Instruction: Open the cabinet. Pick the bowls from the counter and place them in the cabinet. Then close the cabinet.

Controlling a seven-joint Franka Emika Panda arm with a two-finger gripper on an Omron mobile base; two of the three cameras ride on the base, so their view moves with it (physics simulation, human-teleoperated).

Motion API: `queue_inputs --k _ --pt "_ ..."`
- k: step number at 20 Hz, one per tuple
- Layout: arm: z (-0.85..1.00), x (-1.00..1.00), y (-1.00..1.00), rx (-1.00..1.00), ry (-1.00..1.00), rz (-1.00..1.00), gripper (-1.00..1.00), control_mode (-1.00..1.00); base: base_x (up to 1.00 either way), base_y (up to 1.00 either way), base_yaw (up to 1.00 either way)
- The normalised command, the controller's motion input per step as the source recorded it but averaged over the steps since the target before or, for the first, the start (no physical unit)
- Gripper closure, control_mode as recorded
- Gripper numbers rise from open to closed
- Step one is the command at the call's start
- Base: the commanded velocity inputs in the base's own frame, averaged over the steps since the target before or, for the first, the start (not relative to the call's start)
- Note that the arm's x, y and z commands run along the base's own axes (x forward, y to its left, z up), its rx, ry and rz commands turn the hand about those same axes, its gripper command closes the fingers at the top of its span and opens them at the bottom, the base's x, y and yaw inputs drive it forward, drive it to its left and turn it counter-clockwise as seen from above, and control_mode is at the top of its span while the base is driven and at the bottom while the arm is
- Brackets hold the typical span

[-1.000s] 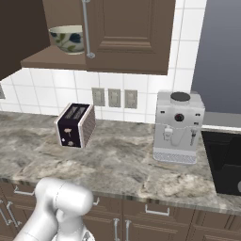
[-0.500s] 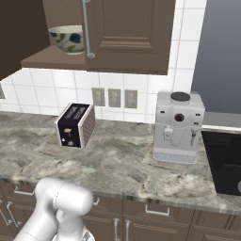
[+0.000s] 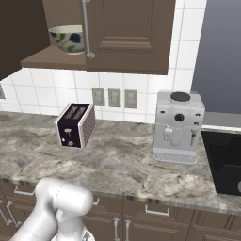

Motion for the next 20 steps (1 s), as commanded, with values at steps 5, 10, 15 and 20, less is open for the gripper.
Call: queue_inputs --k 5,10,15,20 --pt "-0.15 0.46 0.25 0.00 0.05 0.00 -1.00 -1.00 0.00 0.00 0.00" --pt "-0.07 0.38 0.00 0.00 0.01 0.00 -1.00 -1.00 0.00 0.00 0.00" --pt "-0.09 0.45 0.00 0.00 0.00 0.00 -1.00 -1.00 0.00 0.00 0.00" --pt "-0.15 0.44 0.00 0.00 0.00 0.00 -1.00 -1.00 0.00 0.00 0.00"
